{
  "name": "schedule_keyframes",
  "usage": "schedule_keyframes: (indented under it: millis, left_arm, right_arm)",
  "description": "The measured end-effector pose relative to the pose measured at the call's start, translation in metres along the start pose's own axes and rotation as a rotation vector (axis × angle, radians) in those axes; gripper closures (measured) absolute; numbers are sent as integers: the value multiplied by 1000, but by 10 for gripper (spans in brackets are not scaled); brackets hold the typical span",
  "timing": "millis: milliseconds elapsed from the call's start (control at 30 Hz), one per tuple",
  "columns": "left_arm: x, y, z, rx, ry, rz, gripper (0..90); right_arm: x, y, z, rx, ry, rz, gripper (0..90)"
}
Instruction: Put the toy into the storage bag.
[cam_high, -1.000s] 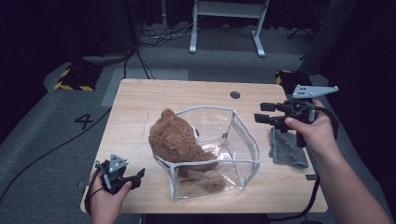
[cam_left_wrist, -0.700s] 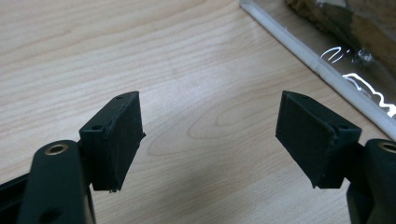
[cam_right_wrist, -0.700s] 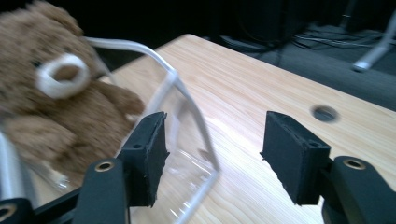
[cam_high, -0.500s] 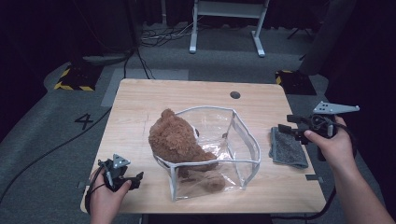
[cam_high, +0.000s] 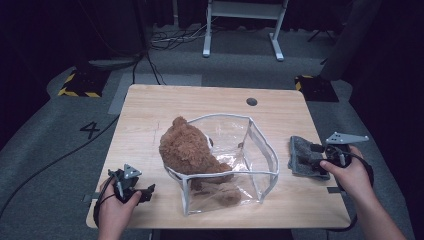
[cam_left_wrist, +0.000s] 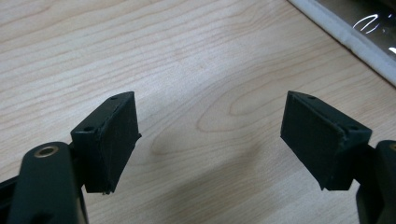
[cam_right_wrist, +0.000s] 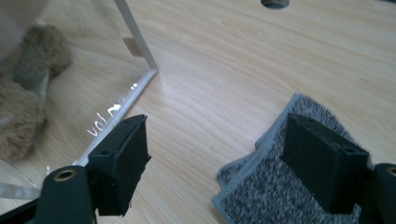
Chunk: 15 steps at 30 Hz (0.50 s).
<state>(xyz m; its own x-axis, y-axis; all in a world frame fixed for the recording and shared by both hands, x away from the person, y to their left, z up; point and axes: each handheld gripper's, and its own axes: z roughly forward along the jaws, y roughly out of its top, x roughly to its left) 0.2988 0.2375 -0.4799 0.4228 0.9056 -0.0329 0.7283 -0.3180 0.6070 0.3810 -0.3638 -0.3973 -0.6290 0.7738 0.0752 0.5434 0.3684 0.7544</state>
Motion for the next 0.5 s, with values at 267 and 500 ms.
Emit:
schedule_keyframes:
  millis: [267,500]
  left_arm:
    - [0,-3,4,24,3,28,195]
    - [-1,-4,7,24,-7,34,195]
  right_arm:
    - [5,-29,19,35,-13,-9,203]
    - [11,-51,31,64,-25,-25,204]
